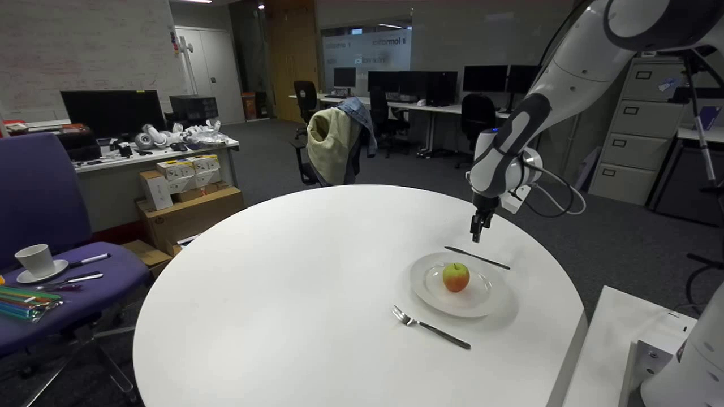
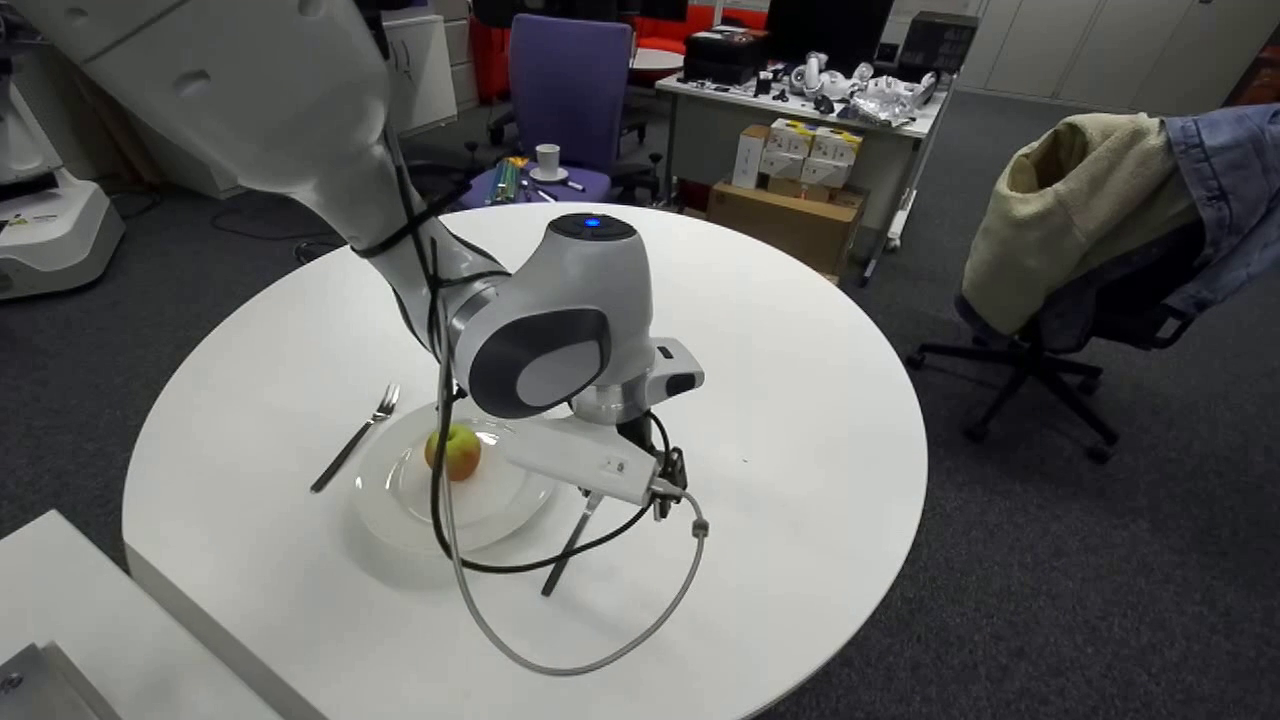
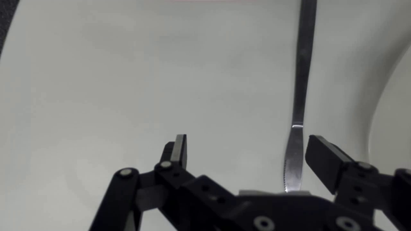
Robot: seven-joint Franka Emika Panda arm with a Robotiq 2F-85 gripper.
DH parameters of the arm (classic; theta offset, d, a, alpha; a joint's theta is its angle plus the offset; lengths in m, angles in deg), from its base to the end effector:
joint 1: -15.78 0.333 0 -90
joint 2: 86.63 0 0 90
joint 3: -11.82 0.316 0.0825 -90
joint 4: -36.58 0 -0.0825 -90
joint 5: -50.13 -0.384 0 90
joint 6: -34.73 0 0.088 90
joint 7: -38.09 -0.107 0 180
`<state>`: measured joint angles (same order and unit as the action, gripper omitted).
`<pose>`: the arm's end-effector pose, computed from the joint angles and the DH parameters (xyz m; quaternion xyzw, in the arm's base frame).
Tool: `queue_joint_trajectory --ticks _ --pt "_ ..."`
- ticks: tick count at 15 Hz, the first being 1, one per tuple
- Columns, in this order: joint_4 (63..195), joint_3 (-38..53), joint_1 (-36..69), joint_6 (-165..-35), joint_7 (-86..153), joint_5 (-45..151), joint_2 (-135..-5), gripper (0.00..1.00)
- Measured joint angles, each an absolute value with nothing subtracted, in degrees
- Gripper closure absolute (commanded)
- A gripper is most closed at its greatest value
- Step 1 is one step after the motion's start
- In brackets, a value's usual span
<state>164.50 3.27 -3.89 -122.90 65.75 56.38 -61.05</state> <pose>0.4875 -0.2589 0.1775 0.9964 0.0531 0.0071 0.0654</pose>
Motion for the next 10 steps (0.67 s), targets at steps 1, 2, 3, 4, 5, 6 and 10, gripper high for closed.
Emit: queue_joint_trajectory --ticks 1,2,3,4,5,6,10 --pt "164.5 3.0 -3.9 -122.9 65.8 56.4 -62.1 0.0" --pt "164.6 3.4 -4.3 -123.1 66.0 55.7 -63.1 0.0" --pt "164.6 4.9 -5.3 -123.2 66.7 53.8 -64.1 0.0" --pt "164.7 7.4 -6.8 -123.3 68.6 50.2 -65.2 0.0" --pt "164.8 10.3 -8.4 -123.3 70.9 46.0 -66.1 0.0" --pt "164.8 13.0 -9.7 -123.4 73.3 41.8 -66.9 0.0" --pt "164.7 19.0 -10.6 -123.4 79.8 28.9 -68.7 0.0"
